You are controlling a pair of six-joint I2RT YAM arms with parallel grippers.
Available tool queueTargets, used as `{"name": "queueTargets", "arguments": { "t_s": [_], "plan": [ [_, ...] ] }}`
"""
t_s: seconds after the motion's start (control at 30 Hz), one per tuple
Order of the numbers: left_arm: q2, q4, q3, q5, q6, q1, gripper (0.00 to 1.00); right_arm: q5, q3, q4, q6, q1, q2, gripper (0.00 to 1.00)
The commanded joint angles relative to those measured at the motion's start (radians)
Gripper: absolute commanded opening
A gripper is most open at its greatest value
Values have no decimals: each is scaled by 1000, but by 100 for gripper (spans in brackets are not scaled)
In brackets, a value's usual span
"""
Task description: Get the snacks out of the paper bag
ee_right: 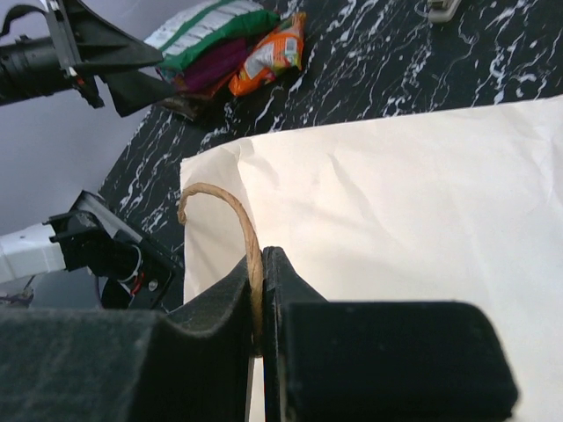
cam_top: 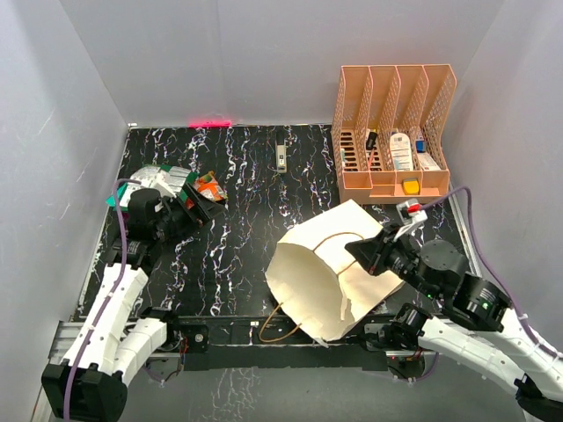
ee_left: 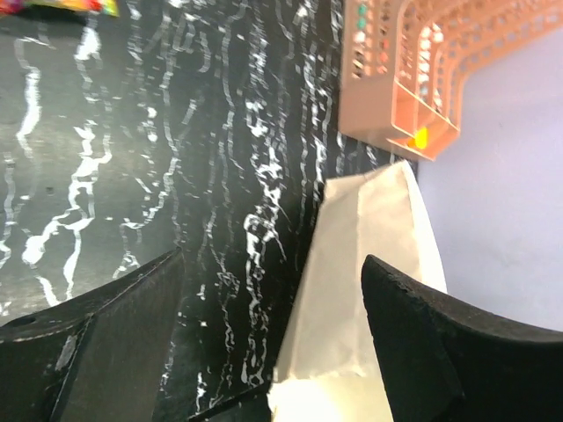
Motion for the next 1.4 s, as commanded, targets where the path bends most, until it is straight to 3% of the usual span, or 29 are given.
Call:
{"name": "queueTargets", "arguments": {
  "t_s": [0.0,0.17,0.27,0.4,0.53,0.63,0.8,0.93,1.03,1.17,1.3,1.37],
  "plan": [
    [-40,92,-50,204,-4,-40,79,-29,-12,48,60,2,54,8],
    [-80,294,-198,323,-92,-91,82,91,-48,60,138,2,53,8],
    [-100,374,-247,319,-136,-155,83,92,-102,115,194,2,72,8],
    [-113,309,-217,266,-93,-214,84,54,-143,253,187,2,149,8],
    [-81,158,-154,239,2,-215,85,45,-117,352,155,3,261,8],
    [-83,133,-136,261,16,-215,85,-20,-85,434,118,2,343,8],
    [-168,228,-173,292,-79,-228,85,-68,-1,350,54,2,407,8],
    [-238,385,-285,245,-213,-295,81,-14,-8,248,60,2,331,8],
    [-226,484,-333,147,-271,-418,75,30,-22,190,73,3,239,8],
    [-99,562,-312,-77,-234,-689,70,74,-33,128,95,2,158,8],
    [32,587,-263,-441,-214,-992,47,77,-10,92,101,2,150,8],
    [110,670,-249,-550,-183,-1104,42,83,5,75,101,2,153,8]
  ]
}}
